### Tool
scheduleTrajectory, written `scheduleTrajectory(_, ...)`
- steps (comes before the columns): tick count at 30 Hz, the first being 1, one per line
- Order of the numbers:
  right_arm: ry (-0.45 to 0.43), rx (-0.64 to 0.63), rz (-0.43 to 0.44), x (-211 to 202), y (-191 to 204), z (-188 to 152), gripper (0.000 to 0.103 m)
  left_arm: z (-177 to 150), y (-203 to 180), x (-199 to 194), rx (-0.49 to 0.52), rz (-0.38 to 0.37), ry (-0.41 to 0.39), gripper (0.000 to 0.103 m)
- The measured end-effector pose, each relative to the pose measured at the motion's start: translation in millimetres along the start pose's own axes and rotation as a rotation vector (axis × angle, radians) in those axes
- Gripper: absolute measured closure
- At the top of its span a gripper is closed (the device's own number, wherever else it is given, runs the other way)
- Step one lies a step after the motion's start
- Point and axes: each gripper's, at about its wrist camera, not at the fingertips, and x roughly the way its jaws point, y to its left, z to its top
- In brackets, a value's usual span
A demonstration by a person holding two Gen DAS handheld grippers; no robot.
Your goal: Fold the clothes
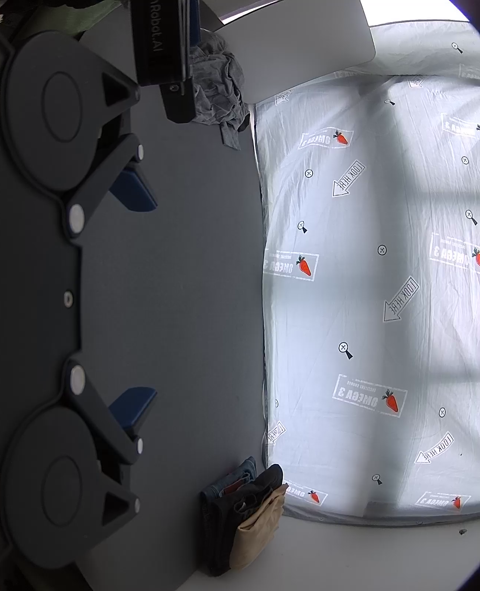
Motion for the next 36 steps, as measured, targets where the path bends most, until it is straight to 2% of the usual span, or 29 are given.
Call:
scheduleTrajectory(29,0.009,-0.018,0.019,5,-13,4,0.001,-3,-4,8,-0.003,0.004,0.009,0.0)
scheduleTrajectory(36,0.006,-0.01,0.009,4,-1,2,0.001,3,-2,9,0.002,-0.001,0.012,0.0)
